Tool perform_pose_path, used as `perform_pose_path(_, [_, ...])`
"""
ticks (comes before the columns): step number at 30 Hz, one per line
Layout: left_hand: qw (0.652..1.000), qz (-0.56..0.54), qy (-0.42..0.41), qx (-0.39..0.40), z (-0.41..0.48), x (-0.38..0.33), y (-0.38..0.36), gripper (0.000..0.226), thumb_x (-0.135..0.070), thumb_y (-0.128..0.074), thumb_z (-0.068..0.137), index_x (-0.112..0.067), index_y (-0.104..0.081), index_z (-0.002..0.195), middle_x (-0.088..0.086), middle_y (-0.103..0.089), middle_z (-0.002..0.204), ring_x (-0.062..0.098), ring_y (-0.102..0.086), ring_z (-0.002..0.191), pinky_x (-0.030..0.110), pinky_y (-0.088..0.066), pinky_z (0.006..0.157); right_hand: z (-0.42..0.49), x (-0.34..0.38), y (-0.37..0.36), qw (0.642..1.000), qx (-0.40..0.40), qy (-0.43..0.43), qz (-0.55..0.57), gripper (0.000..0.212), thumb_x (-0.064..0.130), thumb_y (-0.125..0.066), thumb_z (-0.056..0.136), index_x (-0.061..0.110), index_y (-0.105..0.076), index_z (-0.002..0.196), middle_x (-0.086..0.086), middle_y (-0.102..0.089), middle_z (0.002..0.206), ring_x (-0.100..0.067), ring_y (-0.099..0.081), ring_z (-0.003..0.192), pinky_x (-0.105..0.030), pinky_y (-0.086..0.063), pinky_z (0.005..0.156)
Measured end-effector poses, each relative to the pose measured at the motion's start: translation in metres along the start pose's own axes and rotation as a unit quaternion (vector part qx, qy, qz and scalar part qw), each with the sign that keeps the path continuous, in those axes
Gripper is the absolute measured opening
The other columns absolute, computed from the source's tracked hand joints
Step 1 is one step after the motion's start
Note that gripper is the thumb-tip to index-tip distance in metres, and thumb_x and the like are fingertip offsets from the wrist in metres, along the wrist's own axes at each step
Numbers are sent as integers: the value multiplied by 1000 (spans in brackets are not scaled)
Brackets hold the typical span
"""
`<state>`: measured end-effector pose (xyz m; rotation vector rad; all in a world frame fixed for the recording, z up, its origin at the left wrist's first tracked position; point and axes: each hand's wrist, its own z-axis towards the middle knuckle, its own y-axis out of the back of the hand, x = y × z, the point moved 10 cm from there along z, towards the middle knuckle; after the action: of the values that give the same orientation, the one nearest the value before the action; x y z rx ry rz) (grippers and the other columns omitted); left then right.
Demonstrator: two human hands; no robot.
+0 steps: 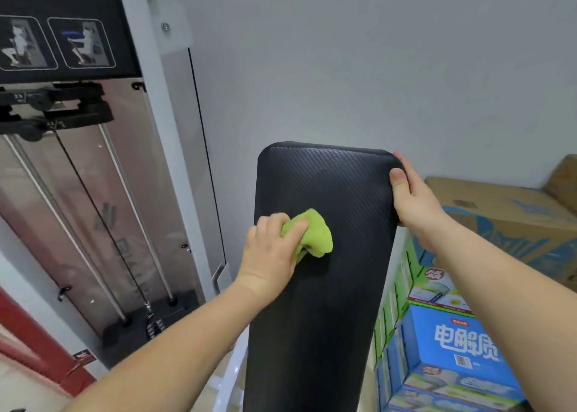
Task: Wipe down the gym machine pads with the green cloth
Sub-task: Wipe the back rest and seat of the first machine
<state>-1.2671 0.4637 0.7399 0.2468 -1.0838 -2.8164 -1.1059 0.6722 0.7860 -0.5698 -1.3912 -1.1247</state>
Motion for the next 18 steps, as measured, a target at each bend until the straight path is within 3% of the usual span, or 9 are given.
perform_pose_path(4, [988, -1, 124, -94, 117, -4, 48, 61, -27, -67, 88, -29, -44, 144, 10, -48, 127, 34, -45, 105, 45, -45, 83, -1, -3, -1, 998, 34, -47, 36, 45, 60, -39, 105, 62, -35, 149, 18, -49, 151, -17, -53, 134, -41, -55, 93])
perform_pose_path(6, [990, 9, 118, -78, 140, -34, 35, 62, -36, -60, 94, -34, -38, 151, 7, -47, 130, 32, -44, 107, 44, -43, 82, 0, -5, -2, 994, 64, -71, 59, 42, 60, -41, 105, 63, -38, 147, 18, -57, 144, -15, -60, 125, -38, -55, 85])
perform_pose_path(9, [993, 11, 101, -64, 124, -67, 2, 69, -32, -61, 86, -36, -38, 151, 8, -48, 129, 32, -45, 103, 44, -44, 76, 7, -12, 5, 987, 82, -104, 92, 37, 56, -47, 105, 62, -48, 141, 9, -68, 133, -19, -69, 114, -41, -58, 87])
perform_pose_path(12, [998, 7, 34, -51, 78, -94, -28, 71, -27, -62, 81, -35, -41, 148, 9, -46, 124, 32, -45, 97, 43, -43, 73, 11, -12, 9, 984, 81, -114, 106, 37, 49, -53, 104, 59, -53, 140, 3, -67, 135, -26, -70, 116, -42, -59, 88])
perform_pose_path(15, [997, -9, -76, 1, 28, -118, -57, 77, -16, -72, 73, -35, -46, 143, 8, -49, 117, 30, -45, 88, 40, -39, 67, 3, -6, 8, 988, 65, -97, 100, 41, 48, -48, 107, 54, -47, 147, 16, -63, 129, -16, -66, 102, -37, -56, 81])
perform_pose_path(18, [969, 42, -236, 57, 7, -134, -61, 74, -10, -69, 72, -33, -49, 139, 7, -55, 110, 28, -45, 81, 38, -35, 64, -6, -9, 7, 989, 49, -92, 101, 44, 47, -44, 109, 54, -39, 153, 16, -54, 141, -17, -57, 123, -45, -52, 103])
